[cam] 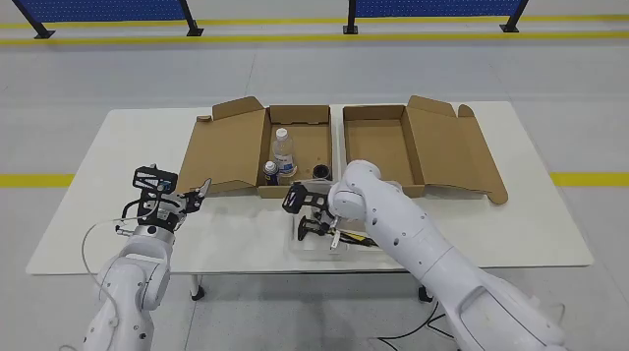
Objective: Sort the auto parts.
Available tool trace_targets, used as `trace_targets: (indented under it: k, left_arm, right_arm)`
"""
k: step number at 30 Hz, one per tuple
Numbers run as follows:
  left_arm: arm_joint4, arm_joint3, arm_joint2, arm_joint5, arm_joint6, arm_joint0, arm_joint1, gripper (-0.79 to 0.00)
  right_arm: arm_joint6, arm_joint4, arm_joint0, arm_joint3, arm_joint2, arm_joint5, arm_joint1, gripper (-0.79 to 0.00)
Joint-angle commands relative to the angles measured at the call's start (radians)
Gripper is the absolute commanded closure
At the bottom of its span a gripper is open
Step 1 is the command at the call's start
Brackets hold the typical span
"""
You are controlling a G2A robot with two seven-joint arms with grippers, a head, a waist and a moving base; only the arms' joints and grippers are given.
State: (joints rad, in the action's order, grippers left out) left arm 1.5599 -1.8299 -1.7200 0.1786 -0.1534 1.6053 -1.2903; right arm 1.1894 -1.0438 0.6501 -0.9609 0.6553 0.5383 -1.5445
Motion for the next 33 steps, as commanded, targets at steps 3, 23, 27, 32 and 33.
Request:
trace_targets:
  k: [3,23,27,32,33]
  left_arm:
    - [0.0,0.0,0.0,0.0,0.0,0.0,0.0,-0.785]
    - [0.0,0.0,0.0,0.0,0.0,0.0,0.0,-0.785]
    - [0.0,0.0,0.0,0.0,0.0,0.0,0.0,-0.785]
    - [0.0,0.0,0.0,0.0,0.0,0.0,0.0,-0.785]
    - [0.0,0.0,0.0,0.0,0.0,0.0,0.0,-0.785]
  right_arm:
    - [0.026,0.001,0.013,-0.012,0.015,0.012,0.012,0.0]
    - [-0.022,-0.025,0.027,0.034,-0.02,0.003,0.01,-0.179]
    - [-0.032,-0.039,0.021,0.054,-0.034,-0.003,0.004,-0.179]
    - [-0.042,-0.034,0.014,0.073,-0.042,-0.002,-0.002,0.0]
    - [-0.044,-0.033,0.013,0.076,-0.044,-0.002,-0.003,0.0]
